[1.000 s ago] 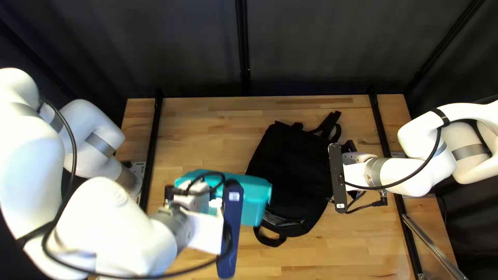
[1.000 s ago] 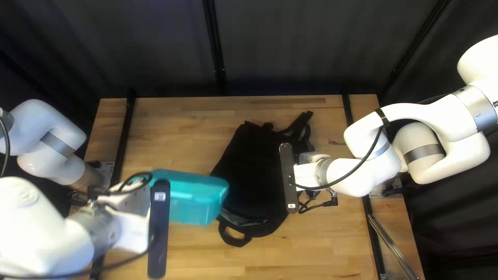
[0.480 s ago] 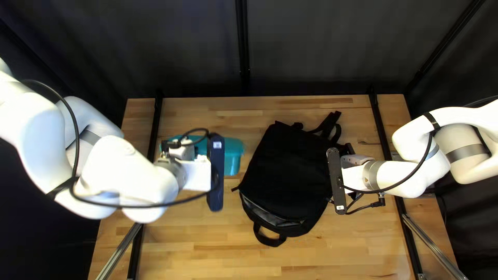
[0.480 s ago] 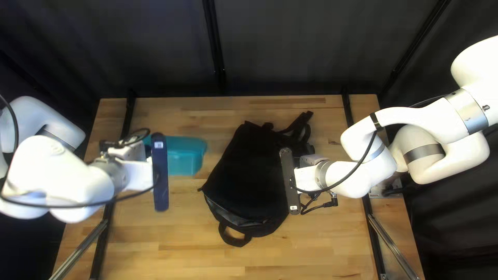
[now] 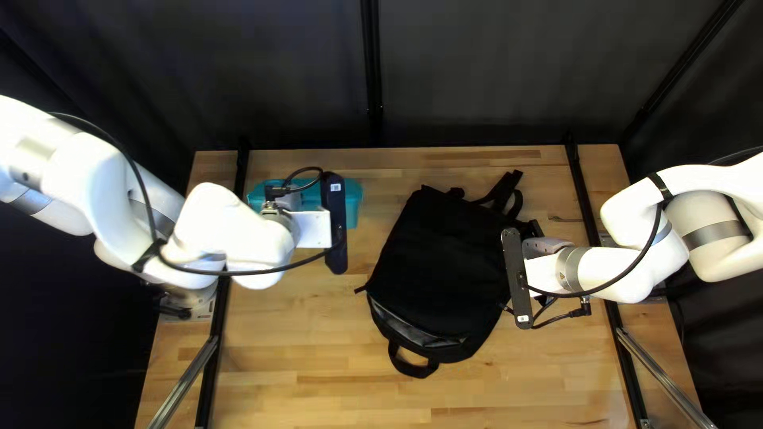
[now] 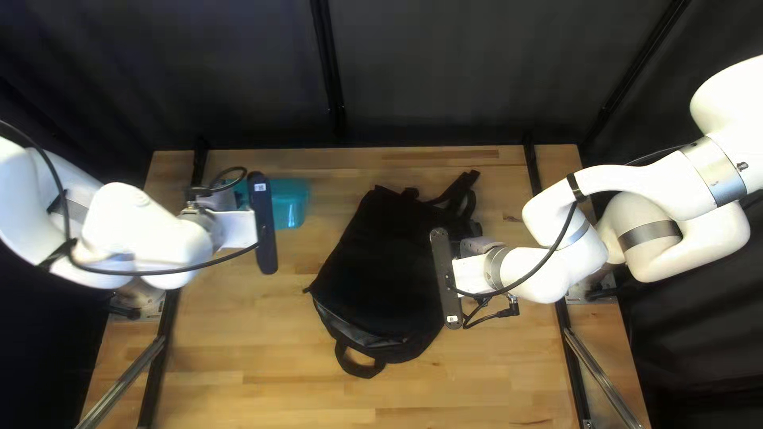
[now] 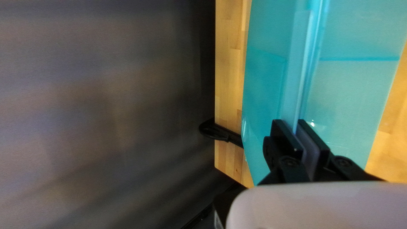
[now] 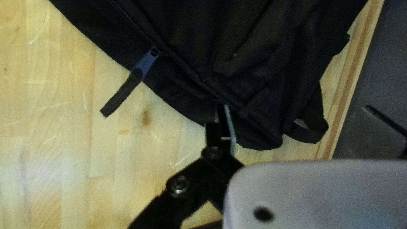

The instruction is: Remove a lunch box from a kids backpack

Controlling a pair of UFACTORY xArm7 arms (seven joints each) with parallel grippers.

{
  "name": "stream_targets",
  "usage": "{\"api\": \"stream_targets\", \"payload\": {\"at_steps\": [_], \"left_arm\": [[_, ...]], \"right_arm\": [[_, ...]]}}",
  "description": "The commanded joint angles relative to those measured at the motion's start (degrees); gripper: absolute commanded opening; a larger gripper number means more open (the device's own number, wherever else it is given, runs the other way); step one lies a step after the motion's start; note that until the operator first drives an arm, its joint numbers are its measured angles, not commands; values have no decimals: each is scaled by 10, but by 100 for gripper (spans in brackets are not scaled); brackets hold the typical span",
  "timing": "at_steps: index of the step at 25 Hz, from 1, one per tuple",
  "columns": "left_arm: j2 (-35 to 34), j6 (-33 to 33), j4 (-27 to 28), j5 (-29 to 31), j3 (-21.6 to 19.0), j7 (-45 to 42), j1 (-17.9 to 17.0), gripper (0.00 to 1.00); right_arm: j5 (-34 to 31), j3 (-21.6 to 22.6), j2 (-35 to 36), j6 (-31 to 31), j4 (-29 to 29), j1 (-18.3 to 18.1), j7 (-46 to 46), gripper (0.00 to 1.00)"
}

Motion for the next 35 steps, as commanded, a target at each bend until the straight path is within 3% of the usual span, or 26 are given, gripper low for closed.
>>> {"api": "stream_targets", "payload": {"at_steps": [1, 16, 25, 35], "left_arm": [[17, -24, -13, 3, 6, -19, 3, 0], [62, -27, -11, -8, -28, -86, -18, 0], [101, -65, -19, -4, -39, -132, -27, 0], [222, -67, 64, -56, -85, -200, -70, 0]], "right_arm": [[-1, -1, 0, -3, -3, -1, 0, 100], [-5, -1, 8, -18, -11, -2, 4, 100], [-6, -3, 6, -20, -13, -2, 1, 100], [-5, -5, 7, -21, -12, -3, -3, 100]]}}
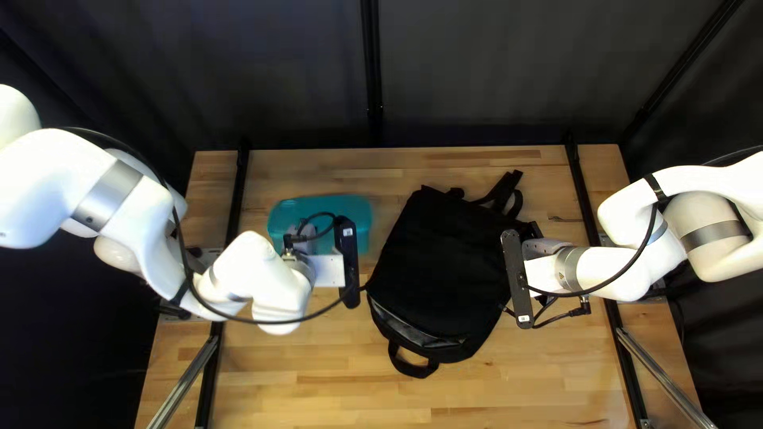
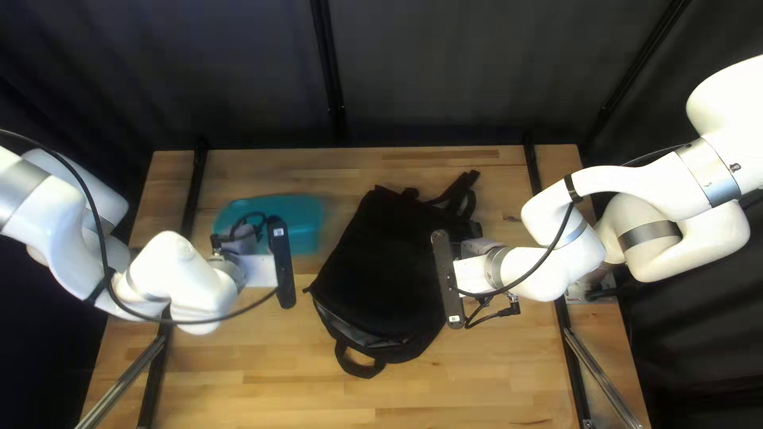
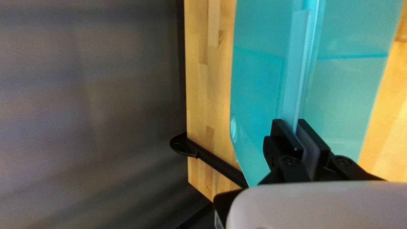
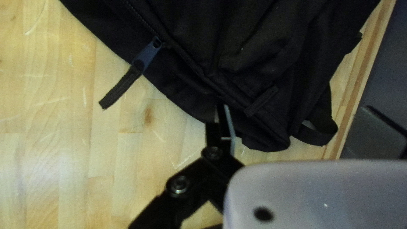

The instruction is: Remove a lunch box from a kids backpack

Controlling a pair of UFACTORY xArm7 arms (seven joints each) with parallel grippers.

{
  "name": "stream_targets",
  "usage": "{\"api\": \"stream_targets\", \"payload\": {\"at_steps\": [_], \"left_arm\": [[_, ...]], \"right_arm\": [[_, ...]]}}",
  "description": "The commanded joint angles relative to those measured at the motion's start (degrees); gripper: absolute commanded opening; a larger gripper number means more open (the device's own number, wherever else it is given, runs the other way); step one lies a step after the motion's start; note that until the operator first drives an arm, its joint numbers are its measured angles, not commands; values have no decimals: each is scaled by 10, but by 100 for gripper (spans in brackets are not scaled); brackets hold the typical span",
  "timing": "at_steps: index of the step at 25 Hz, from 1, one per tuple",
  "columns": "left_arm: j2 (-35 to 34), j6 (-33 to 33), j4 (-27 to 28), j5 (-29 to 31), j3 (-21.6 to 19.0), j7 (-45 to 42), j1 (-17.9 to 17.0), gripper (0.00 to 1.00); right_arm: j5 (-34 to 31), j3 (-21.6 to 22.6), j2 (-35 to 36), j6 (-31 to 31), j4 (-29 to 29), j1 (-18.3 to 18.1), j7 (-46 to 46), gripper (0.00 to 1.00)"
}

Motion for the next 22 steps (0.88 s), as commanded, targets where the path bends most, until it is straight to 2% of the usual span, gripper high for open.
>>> {"api": "stream_targets", "payload": {"at_steps": [1, 4, 8, 16, 22], "left_arm": [[57, -14, 34, -25, -16, -30, -17, 0], [69, -40, 24, -30, -16, -42, -17, 0], [51, -63, -5, -30, -9, -46, -11, 0], [-37, -123, -103, 3, 41, -18, 32, 0], [-63, -157, -131, 20, 74, 6, 58, 0]], "right_arm": [[-3, 0, 8, -2, 6, -2, 0, 100], [-4, 4, 15, -2, 11, -2, 2, 100], [-2, 4, 14, 1, 12, 0, 1, 100], [-4, 3, 17, -6, 8, -2, 3, 100], [-7, -2, 20, -14, 6, -6, 2, 100]]}}
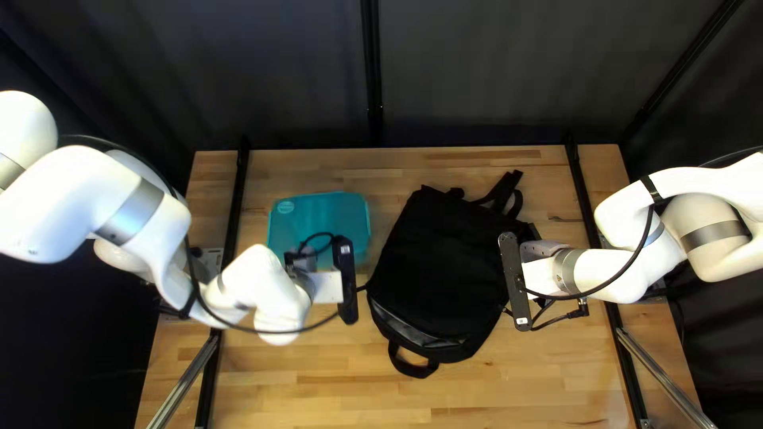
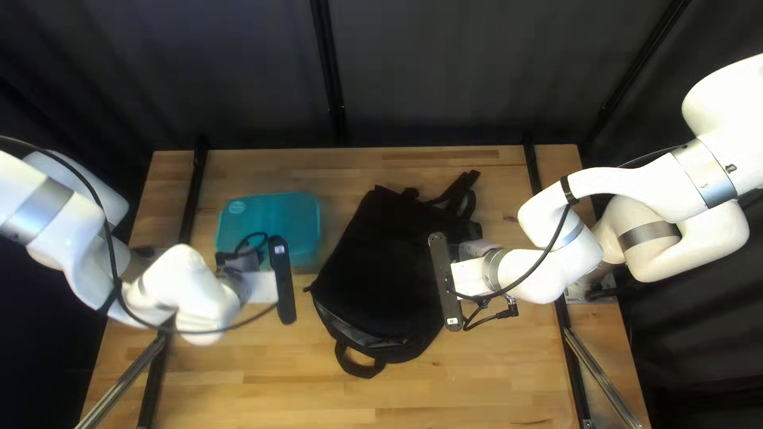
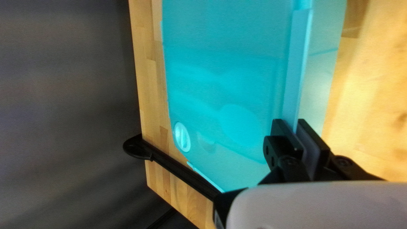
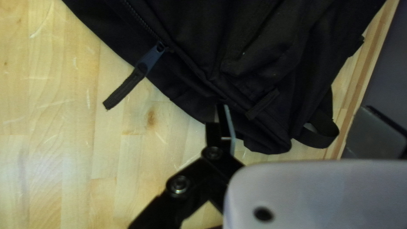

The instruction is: Remove a lunch box from a kids backpack

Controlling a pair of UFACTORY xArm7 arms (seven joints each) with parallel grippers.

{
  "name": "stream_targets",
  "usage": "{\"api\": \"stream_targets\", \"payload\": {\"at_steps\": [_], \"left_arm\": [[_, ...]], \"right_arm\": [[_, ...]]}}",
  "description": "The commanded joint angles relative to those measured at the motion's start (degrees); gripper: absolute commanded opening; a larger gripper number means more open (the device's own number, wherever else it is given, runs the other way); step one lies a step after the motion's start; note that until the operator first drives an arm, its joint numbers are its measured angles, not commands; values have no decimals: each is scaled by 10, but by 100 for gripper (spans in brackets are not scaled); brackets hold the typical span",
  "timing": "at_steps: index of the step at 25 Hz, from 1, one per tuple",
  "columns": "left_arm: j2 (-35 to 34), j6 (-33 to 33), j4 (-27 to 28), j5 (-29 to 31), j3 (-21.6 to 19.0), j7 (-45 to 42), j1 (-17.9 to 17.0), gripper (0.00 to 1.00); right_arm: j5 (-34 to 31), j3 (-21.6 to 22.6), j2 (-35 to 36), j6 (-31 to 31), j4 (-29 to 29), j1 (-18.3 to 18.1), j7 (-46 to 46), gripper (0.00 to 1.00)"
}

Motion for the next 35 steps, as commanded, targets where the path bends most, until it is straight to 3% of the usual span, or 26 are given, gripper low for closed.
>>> {"api": "stream_targets", "payload": {"at_steps": [1, 19, 20, 21, 22, 23, 24, 28, 35], "left_arm": [[-11, -26, -13, 13, 22, 16, 17, 0], [-28, -164, -40, 32, 117, 68, 80, 0], [-31, -167, -42, 30, 119, 71, 81, 9], [-33, -170, -44, 29, 122, 73, 82, 39], [-37, -174, -47, 26, 125, 77, 82, 48], [-40, -177, -49, 23, 129, 82, 83, 89], [-45, -180, -51, 19, 132, 88, 84, 100], [-72, -166, -47, -6, 134, 108, 76, 100], [-147, -67, 6, -71, 109, 143, 46, 100]], "right_arm": [[-1, -2, 2, -4, -2, -1, -1, 100], [-2, -5, 0, -14, -10, -3, 1, 100], [-3, -5, 0, -15, -11, -3, 2, 100], [-3, -5, 0, -16, -11, -3, 2, 100], [-4, -5, 1, -17, -12, -4, 3, 100], [-4, -5, 1, -18, -12, -4, 3, 100], [-4, -5, 1, -19, -13, -4, 3, 100], [-4, -5, -2, -19, -16, -3, 4, 100], [-2, -5, -9, -15, -20, -1, 3, 100]]}}
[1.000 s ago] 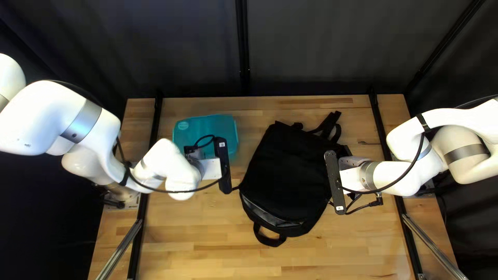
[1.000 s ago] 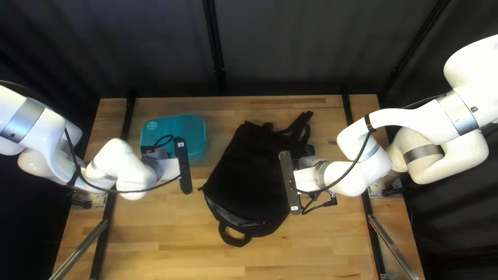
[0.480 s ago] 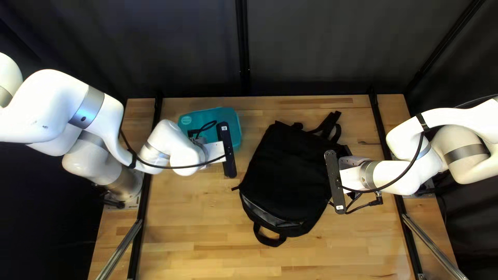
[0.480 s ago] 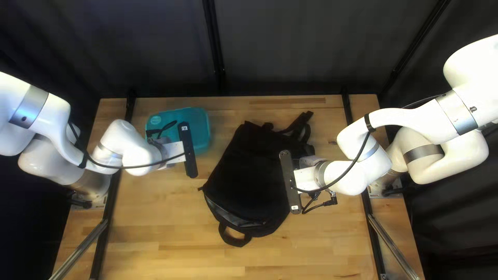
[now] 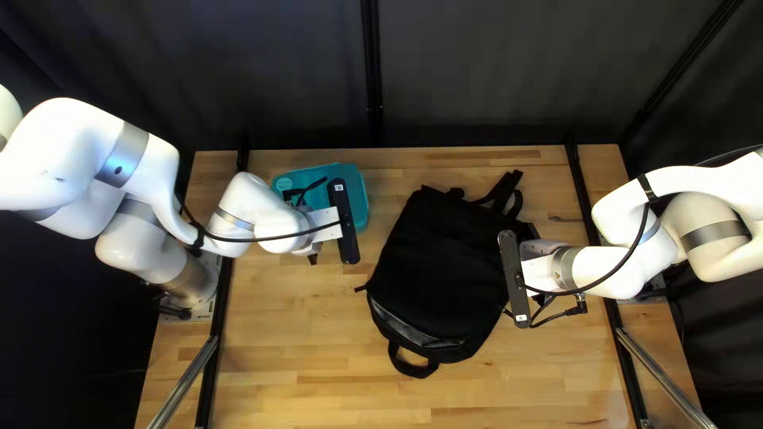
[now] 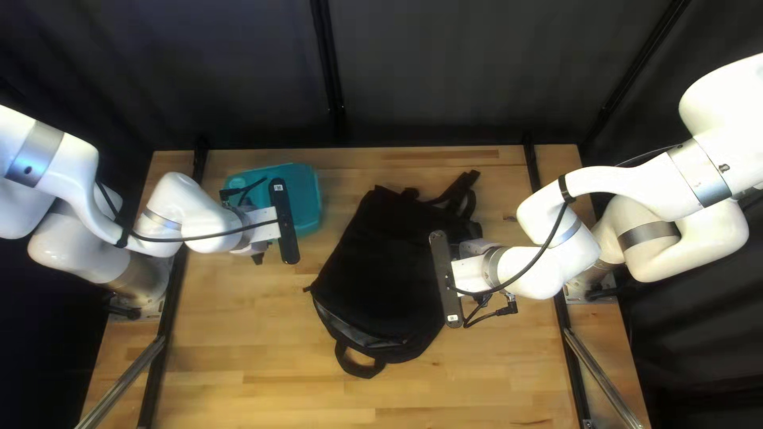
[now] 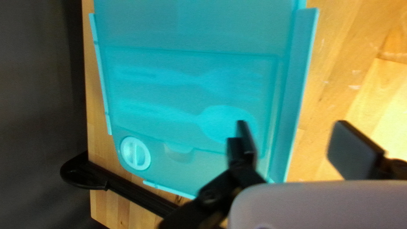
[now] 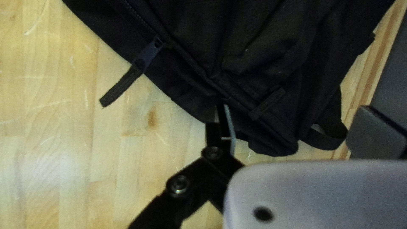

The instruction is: Remove a lunch box from a kids backpack

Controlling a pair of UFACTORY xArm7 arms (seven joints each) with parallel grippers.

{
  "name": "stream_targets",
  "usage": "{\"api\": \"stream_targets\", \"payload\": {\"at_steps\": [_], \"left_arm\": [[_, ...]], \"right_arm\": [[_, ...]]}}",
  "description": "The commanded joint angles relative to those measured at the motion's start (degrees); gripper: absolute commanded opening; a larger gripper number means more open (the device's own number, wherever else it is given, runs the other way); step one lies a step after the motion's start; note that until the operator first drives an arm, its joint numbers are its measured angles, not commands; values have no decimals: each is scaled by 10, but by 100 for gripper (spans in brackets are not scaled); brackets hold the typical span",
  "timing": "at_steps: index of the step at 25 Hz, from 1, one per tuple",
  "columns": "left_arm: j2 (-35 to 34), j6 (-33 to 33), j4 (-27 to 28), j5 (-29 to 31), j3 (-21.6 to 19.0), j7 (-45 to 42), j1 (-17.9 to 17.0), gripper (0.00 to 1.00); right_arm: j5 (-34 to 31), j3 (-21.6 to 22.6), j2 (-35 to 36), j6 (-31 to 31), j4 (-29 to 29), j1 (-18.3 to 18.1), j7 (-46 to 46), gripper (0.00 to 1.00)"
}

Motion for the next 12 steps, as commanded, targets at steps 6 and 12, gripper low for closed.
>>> {"api": "stream_targets", "payload": {"at_steps": [6, 12], "left_arm": [[-76, 129, 92, -69, -42, 29, -35, 100], [-86, 208, 187, -100, -75, 37, -51, 100]], "right_arm": [[17, -4, -33, 30, -4, 14, -19, 100], [35, -14, -68, 83, 8, 26, -61, 100]]}}
